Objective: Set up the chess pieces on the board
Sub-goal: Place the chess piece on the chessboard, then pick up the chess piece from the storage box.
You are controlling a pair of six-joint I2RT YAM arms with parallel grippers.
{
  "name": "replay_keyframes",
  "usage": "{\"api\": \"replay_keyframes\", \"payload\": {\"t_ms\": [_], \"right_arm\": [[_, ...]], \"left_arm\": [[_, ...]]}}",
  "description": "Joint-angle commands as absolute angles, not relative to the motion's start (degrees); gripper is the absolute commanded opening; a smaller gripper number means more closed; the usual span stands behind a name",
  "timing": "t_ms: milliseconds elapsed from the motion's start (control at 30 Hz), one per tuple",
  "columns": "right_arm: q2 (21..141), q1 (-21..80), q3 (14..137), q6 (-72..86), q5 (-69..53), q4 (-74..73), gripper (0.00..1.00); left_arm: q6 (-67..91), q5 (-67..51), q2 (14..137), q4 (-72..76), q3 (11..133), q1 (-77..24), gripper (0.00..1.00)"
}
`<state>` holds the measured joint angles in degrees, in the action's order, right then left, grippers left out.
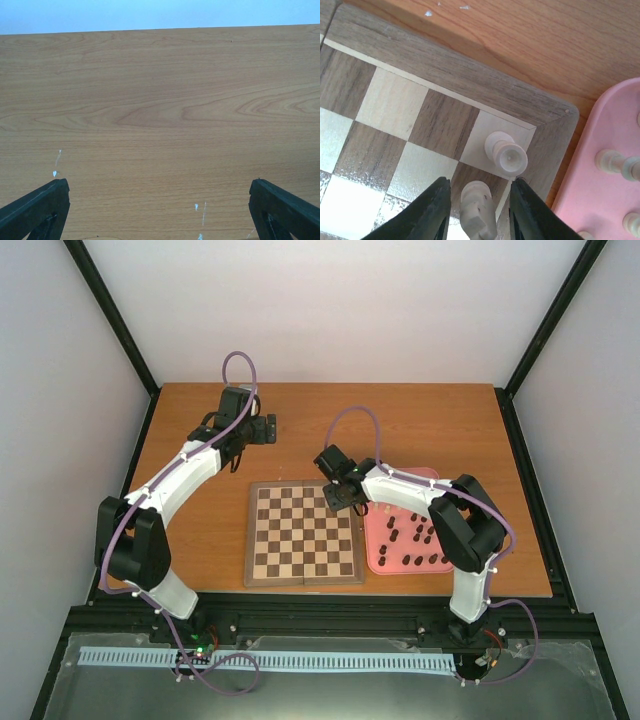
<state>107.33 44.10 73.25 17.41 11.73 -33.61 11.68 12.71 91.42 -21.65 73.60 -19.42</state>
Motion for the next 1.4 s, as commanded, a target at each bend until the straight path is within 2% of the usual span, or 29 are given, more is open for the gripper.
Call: {"api": "replay_keyframes", "payload": {"t_ms": [0, 100, 267, 533, 700, 1033, 1367], "right_arm": [[107.57, 45.23, 73.87, 17.15, 12.36, -33.78, 0.39], [106.7, 45.69, 73.57, 16.83, 12.77, -33.32, 0.48], [104.53, 46.04, 74.03, 16.11, 12.01, -33.76, 0.56], [96.53, 45.63, 74.46, 15.5, 17.86, -36.71, 0.61], [93.03, 39.11, 73.47, 15.53, 19.69, -36.82, 0.6], [90.18, 18.83, 67.73, 15.12, 15.74, -33.02, 0.53], [96.5, 15.96, 68.82, 13.08, 8.35, -30.59, 0.5]], "left_arm": [[11.16, 13.27, 91.8, -22.47, 76.03, -19.69, 1.0], [11.15, 13.29, 91.84, -22.43, 76.03, -19.69, 1.0], [11.16, 13.34, 91.66, -22.58, 75.94, -19.68, 1.0], [11.13, 13.27, 91.34, -22.54, 75.85, -19.69, 1.0], [11.16, 13.04, 91.03, -22.55, 75.81, -19.68, 1.0], [11.29, 12.46, 91.13, -22.32, 75.7, -19.69, 1.0], [11.25, 12.5, 92.24, -22.5, 76.42, -19.69, 1.0]]}}
